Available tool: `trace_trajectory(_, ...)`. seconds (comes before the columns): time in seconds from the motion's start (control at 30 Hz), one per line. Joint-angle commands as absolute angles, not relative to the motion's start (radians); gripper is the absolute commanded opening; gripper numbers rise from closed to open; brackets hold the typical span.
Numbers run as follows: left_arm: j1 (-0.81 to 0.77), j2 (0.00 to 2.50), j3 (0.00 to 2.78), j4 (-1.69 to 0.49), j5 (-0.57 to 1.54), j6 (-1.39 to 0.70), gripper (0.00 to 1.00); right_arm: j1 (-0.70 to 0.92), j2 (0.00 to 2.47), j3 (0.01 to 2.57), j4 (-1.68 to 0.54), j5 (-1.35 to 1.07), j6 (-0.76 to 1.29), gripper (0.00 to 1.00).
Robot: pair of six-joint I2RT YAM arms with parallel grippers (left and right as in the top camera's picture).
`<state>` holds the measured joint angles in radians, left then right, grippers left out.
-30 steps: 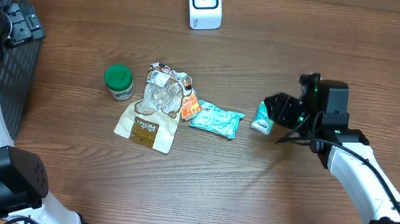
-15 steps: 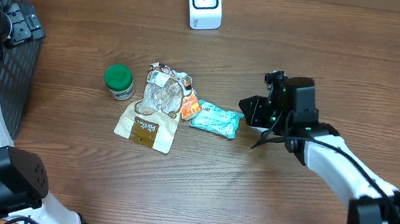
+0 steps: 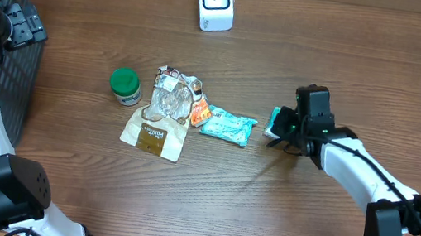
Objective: Scan the item barcode
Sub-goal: 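Lower the right gripper and grasp the small tissue pack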
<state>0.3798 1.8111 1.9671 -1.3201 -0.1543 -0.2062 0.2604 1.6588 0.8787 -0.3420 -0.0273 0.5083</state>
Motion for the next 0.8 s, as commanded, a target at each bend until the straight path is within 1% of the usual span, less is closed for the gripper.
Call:
trace_trajectory(0.0,0.379,1.821,1.964,-1.32,-0.156,-0.191,1.0,0.237,1.645,0.973,-0.408,0.079,0.532,0.11)
trace_trajectory(0.13,0.379,1.821,1.964,-1.32,-0.156,-0.191,1.0,0.213,1.645,1.082,-0.533,0.047,0.501,0.15)
trace_trajectory(0.27,0.379,1.821,1.964,-1.32,-0.156,-0.191,1.0,0.229,1.649,1.112,-0.489,-0.157,0.337,0.17)
trace_trajectory(0.37,0.379,1.821,1.964,-1.32,-0.156,-0.191,1.0,0.256,1.675,1.112,-0.454,-0.155,0.31,0.17)
trace_trajectory(0.53,0.379,1.821,1.964,-1.32,-0.156,-0.191,1.0,0.299,1.803,1.112,-0.357,-0.158,0.311,0.17)
trace_trajectory(0.67,0.379,1.821,1.964,-1.32,-0.156,-0.19,1.0,0.285,1.855,1.112,-0.307,-0.138,0.372,0.16)
trace_trajectory(0.77,0.379,1.821,1.964,-1.32,-0.156,-0.19,1.0,0.261,1.856,1.113,-0.322,-0.068,0.401,0.15)
